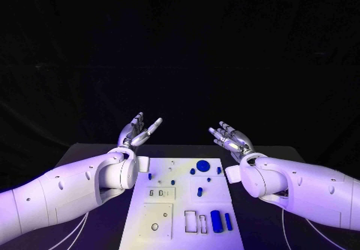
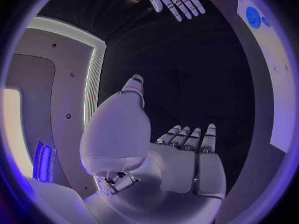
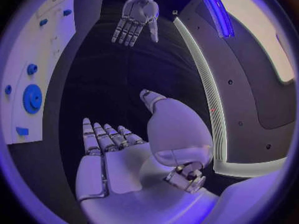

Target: Assemble the parts on the task board

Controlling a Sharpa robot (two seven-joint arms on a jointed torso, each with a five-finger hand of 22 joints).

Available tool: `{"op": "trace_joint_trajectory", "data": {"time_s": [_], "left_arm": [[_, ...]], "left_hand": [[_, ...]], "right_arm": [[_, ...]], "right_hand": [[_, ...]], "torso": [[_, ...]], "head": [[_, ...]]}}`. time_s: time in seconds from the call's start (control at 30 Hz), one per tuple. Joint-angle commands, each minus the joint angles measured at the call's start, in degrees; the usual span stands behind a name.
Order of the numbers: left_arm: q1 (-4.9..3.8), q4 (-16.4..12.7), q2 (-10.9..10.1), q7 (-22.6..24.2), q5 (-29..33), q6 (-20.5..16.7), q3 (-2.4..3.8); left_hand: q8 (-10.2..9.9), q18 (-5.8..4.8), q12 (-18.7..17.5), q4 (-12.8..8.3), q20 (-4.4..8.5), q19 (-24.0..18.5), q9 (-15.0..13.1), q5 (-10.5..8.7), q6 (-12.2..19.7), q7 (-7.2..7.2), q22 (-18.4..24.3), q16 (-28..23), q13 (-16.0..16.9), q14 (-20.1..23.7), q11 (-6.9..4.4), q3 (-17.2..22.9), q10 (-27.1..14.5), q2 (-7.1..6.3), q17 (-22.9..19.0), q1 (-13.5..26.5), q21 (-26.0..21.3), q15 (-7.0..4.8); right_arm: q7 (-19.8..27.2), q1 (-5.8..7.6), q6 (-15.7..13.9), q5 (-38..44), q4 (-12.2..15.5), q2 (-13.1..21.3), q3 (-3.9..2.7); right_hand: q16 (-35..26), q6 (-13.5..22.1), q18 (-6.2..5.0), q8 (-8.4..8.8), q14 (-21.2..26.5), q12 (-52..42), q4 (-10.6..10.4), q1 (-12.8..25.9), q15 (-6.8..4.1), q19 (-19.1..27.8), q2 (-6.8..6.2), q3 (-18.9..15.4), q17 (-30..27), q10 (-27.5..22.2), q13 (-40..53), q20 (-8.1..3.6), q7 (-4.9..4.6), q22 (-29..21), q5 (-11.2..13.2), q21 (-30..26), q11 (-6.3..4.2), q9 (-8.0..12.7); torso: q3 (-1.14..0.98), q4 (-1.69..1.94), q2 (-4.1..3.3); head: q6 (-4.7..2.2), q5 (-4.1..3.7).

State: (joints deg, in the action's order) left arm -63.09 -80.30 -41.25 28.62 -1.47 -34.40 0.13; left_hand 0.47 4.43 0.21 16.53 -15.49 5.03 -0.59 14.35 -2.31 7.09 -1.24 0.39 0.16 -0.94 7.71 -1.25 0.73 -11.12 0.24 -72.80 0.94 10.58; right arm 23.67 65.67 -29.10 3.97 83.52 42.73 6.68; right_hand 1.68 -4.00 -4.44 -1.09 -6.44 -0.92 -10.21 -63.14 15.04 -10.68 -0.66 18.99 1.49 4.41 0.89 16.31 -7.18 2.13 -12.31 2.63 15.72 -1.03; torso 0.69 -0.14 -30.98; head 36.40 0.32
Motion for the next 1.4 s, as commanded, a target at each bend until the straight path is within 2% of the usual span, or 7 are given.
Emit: {"op": "trace_joint_trajectory", "data": {"time_s": [0.03,0.2,0.27,0.43,0.6,1.1,1.4], "left_arm": [[-0.10,-0.01,0.16,0.33,-1.33,3.57,0.06],[-0.10,-0.01,0.16,0.33,-1.33,3.57,0.06],[-0.17,-2.58,-3.45,0.64,-1.42,7.40,0.04],[-0.27,-3.93,-4.63,0.84,-1.82,7.99,0.05],[-0.40,-5.34,-5.70,0.59,-2.28,8.31,0.07],[-1.16,-8.99,-8.29,-1.59,-5.71,8.94,0.30],[-1.32,-13.02,-9.95,-2.56,-6.62,9.90,0.57]], "left_hand": [[0.46,1.62,0.28,0.74,-1.12,0.54,-0.32,0.38,-1.45,4.87,-0.29,0.39,0.31,-1.25,1.82,0.86,0.97,0.99,0.53,-3.11,0.72,1.52],[1.84,1.17,1.46,0.57,-1.48,5.27,-1.37,-0.36,-5.68,6.03,-1.59,3.46,1.15,-9.07,3.21,4.18,6.50,4.48,2.69,-5.77,3.23,4.76],[2.98,0.08,2.89,0.41,-1.40,10.56,-2.15,-0.56,-8.81,6.19,-2.85,5.02,1.90,-13.09,4.48,5.40,12.46,5.69,3.60,-7.02,5.79,5.34],[9.50,3.97,6.06,0.12,-1.05,31.85,-6.14,-0.94,-24.73,8.54,-6.87,14.80,3.20,-38.07,6.16,7.56,29.51,6.75,8.98,-10.08,15.82,1.75],[15.36,6.14,8.77,-0.04,-0.46,40.03,-9.49,-1.11,-39.37,7.77,-7.27,17.93,3.65,-46.80,4.67,9.22,46.96,6.59,10.85,-11.94,19.22,-0.59],[17.03,6.11,8.75,0.05,3.48,48.94,-9.99,-1.26,-46.65,5.18,-8.61,23.81,4.13,-58.22,1.21,13.25,59.81,3.95,16.71,-11.91,24.81,-4.66],[16.90,6.05,8.40,0.08,3.74,49.26,-10.02,-1.33,-46.65,5.16,-8.89,24.59,4.08,-58.46,1.17,13.51,60.01,3.51,17.46,-11.43,25.47,-4.79]], "right_arm": [[-3.44,0.57,10.27,4.41,-0.75,-0.30,0.53],[-4.06,0.99,12.06,5.04,-1.25,-0.45,1.04],[-0.36,1.78,2.55,21.26,-2.01,1.47,1.04],[-1.05,2.57,1.17,28.59,-2.23,2.16,1.03],[-2.15,3.52,0.96,34.88,-2.24,2.85,1.02],[-11.74,5.87,6.76,58.79,-2.20,3.30,0.82],[-23.13,6.53,13.17,80.72,-0.74,2.64,0.70]], "right_hand": [[4.51,-9.21,-0.91,-3.47,-13.69,-2.76,3.14,-7.27,0.13,-7.55,-1.11,1.99,2.84,11.91,1.42,0.41,-10.13,1.68,0.44,3.46,0.48,-2.38],[10.10,-22.39,-3.18,-8.76,-30.65,-6.88,6.37,-10.69,-2.13,-18.84,-2.49,3.12,5.82,30.69,2.84,0.26,-9.78,3.61,1.00,8.02,-1.13,-5.57],[12.04,-30.15,-4.50,-11.60,-38.33,-8.04,7.80,-11.82,-3.33,-28.00,-3.18,3.92,6.74,40.75,2.96,0.20,-9.27,4.72,1.15,11.28,-2.07,-7.22],[12.69,-40.73,-6.03,-14.68,-44.61,-7.22,9.29,-12.50,-5.22,-32.96,-4.59,6.46,6.78,48.82,2.77,-0.12,-7.81,4.42,1.37,12.67,-3.84,-8.82],[12.77,-43.65,-6.14,-14.75,-47.99,-5.80,9.78,-12.25,-6.22,-35.64,-5.88,8.60,6.70,52.61,2.77,-0.91,-6.86,4.17,1.91,13.37,-4.82,-8.73],[19.57,-49.92,-6.16,-16.16,-65.29,-4.48,11.22,-11.65,-11.90,-48.43,-8.88,10.04,11.92,63.82,3.45,-6.62,-3.76,7.69,0.67,21.90,-8.68,-9.69],[38.65,-50.37,-5.83,-14.38,-76.98,-2.69,9.09,-8.58,-14.65,-58.45,-12.55,6.43,28.39,63.74,4.29,-10.29,-2.73,15.11,-1.23,34.14,-10.06,-10.65]], "torso": [[0.01,0.00,0.00],[0.01,0.00,0.00],[0.21,0.68,-1.08],[0.38,1.19,-1.97],[0.37,1.59,-2.93],[0.67,3.11,-5.87],[1.23,4.40,-7.46]], "head": [[0.00,0.00],[0.00,0.00],[1.50,-0.36],[1.51,-0.99],[1.42,-1.28],[1.27,-2.99],[1.54,-4.50]]}}
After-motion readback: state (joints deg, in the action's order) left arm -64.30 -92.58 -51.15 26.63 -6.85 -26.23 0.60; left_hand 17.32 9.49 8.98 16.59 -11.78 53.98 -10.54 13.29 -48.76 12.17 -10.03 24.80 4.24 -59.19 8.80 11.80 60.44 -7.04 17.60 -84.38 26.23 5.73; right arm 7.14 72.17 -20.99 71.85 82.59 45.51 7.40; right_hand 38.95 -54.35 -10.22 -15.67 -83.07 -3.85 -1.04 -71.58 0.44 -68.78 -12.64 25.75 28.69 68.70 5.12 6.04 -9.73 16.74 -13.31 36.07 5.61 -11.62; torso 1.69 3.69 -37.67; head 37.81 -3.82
